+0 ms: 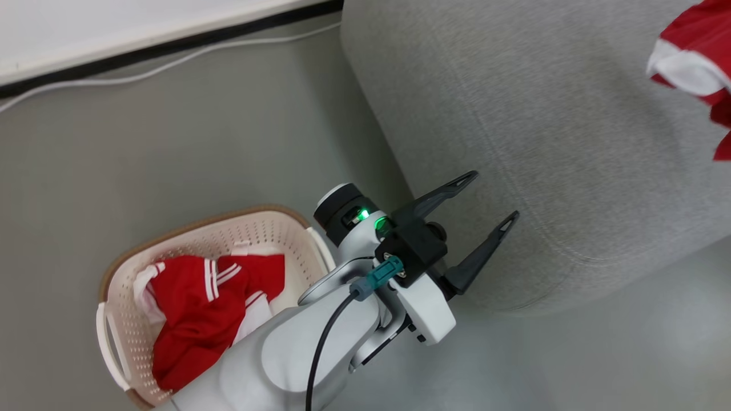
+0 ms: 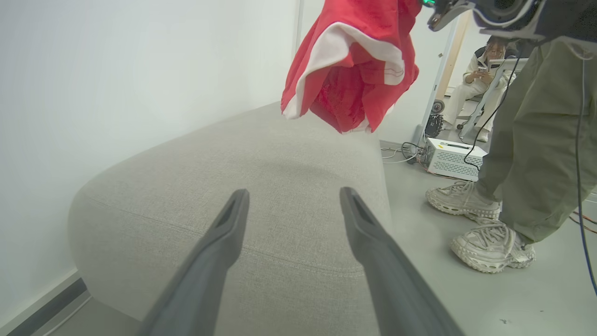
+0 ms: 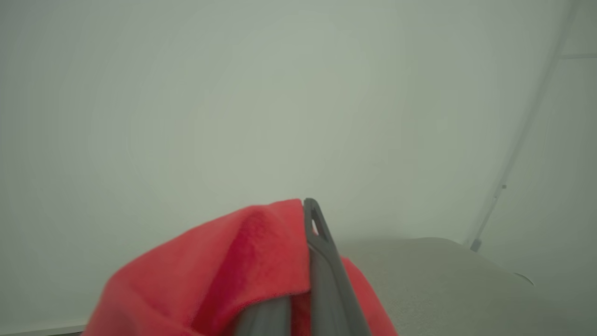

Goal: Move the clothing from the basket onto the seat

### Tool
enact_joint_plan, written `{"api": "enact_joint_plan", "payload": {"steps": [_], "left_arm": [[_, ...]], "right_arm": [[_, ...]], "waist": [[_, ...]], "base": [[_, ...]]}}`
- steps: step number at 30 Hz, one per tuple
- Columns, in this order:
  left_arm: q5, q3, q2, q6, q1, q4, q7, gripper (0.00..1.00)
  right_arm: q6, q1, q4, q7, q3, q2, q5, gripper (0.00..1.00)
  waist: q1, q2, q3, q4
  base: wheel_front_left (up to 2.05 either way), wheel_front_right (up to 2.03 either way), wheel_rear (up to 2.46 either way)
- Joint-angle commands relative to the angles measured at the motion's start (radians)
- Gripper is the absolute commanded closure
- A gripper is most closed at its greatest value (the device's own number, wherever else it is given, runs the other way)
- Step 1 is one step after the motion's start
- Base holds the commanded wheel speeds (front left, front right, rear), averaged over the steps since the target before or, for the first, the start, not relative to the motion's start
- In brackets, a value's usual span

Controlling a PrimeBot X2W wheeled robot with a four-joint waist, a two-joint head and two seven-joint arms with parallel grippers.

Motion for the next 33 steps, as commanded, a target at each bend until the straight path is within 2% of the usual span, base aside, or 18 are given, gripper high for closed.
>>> {"api": "enact_joint_plan", "payload": {"steps": [1, 11, 20, 27, 29, 33], "left_arm": [[-0.005, 0.013, -0.004, 0.013, -0.045, -0.033, -0.005, 0.0], [-0.031, -0.081, -0.004, 0.071, -0.106, -0.096, -0.005, 0.0], [-0.034, -0.139, -0.004, 0.117, -0.148, -0.141, -0.005, 0.0], [-0.037, -0.164, -0.004, 0.149, -0.154, -0.19, -0.005, 0.0], [-0.038, -0.156, -0.004, 0.178, -0.13, -0.224, -0.005, 0.0], [-0.035, -0.151, -0.004, 0.185, -0.101, -0.219, -0.005, 0.0]], "right_arm": [[0.004, -0.016, -0.009, -0.006, -0.005, -0.053, -0.003, 1.0], [0.004, -0.155, 0.102, -0.006, -0.08, -0.184, -0.022, 1.0], [0.004, -0.287, 0.287, -0.006, -0.147, -0.277, -0.048, 1.0], [0.004, -0.322, 0.378, -0.006, -0.183, -0.297, -0.059, 1.0], [0.004, -0.311, 0.391, -0.006, -0.159, -0.286, -0.041, 1.0], [0.004, -0.277, 0.408, -0.006, -0.093, -0.26, 0.0, 1.0]], "waist": [[0.0, 0.0, 0.057, 0.049], [0.0, 0.0, 0.201, 0.145], [0.0, 0.0, 0.305, 0.237], [0.0, 0.0, 0.335, 0.301], [0.0, 0.0, 0.345, 0.321], [0.0, 0.0, 0.344, 0.334]], "base": [[0.0, 0.0, 0.0], [0.0, 0.0, 0.0], [0.0, 0.0, 0.0], [0.0, 0.0, 0.0], [0.0, 0.0, 0.0], [0.0, 0.0, 0.0]]}}
